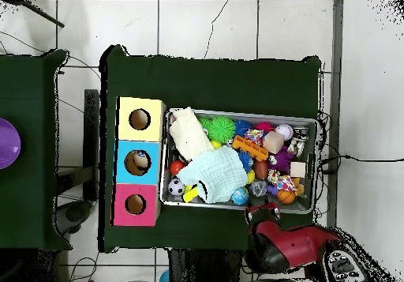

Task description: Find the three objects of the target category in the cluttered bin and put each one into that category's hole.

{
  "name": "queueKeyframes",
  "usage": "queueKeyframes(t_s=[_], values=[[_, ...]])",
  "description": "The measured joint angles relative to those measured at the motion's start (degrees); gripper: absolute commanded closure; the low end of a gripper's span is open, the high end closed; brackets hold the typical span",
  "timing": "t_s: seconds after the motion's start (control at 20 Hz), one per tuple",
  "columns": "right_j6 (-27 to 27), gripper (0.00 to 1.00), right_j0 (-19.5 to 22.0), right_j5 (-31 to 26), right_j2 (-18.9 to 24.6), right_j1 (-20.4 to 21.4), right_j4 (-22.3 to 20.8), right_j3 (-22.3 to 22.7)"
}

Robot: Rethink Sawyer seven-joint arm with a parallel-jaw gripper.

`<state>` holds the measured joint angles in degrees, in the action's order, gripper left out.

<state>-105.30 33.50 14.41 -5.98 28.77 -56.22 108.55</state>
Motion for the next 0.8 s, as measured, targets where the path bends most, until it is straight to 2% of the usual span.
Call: queueKeyframes(t_s=[0.4, 0.8], values=[[0.0, 0.0, 0.8, 0.0, 1.8, 0.3, 0.0, 0.0], [0.0, 0.0, 6.0, -4.2, 7.7, 3.1, 0.0, 0.9]])
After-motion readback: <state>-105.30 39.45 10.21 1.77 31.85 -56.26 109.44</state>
